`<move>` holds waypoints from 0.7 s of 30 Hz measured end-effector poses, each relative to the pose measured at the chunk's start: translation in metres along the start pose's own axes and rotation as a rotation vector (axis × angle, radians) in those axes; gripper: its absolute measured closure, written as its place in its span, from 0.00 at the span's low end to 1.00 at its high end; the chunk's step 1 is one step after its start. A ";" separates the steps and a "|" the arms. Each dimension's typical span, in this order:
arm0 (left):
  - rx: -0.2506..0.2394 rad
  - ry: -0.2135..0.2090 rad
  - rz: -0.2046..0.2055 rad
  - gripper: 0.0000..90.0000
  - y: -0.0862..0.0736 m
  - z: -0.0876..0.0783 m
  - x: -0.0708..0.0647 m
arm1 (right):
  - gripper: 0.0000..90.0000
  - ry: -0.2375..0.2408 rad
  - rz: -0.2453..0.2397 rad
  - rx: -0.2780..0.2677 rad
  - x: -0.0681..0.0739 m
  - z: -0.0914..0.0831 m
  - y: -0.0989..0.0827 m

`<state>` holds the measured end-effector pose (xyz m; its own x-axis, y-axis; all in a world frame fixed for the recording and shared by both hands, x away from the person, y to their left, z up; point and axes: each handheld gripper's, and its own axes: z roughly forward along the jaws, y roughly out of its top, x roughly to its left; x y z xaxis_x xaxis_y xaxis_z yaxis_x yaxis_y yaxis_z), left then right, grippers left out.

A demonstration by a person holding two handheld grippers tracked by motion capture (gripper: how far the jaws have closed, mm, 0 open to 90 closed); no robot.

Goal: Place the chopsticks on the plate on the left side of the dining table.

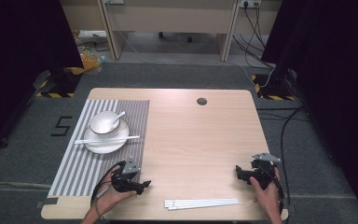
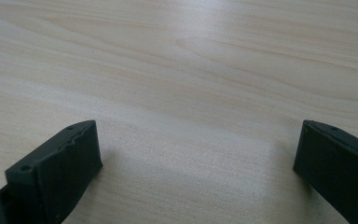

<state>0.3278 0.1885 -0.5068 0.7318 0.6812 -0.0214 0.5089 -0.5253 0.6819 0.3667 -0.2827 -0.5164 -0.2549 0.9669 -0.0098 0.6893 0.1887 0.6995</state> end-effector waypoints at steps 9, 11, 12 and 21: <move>-0.028 0.023 0.003 0.33 -0.014 -0.004 -0.008 | 0.01 0.000 -0.001 -0.001 0.000 0.000 0.000; -0.038 0.022 -0.002 0.32 -0.017 -0.004 -0.009 | 0.01 0.000 -0.001 0.000 0.000 0.000 0.000; -0.045 0.023 -0.002 0.31 -0.018 -0.004 -0.010 | 0.01 0.000 -0.001 0.000 0.000 0.000 0.000; -0.108 0.021 -0.007 0.27 -0.026 -0.002 -0.011 | 0.01 0.000 0.000 0.000 0.000 0.000 0.000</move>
<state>0.3055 0.1960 -0.5224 0.7182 0.6958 -0.0112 0.4609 -0.4636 0.7568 0.3666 -0.2827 -0.5165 -0.2549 0.9669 -0.0092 0.6896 0.1884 0.6993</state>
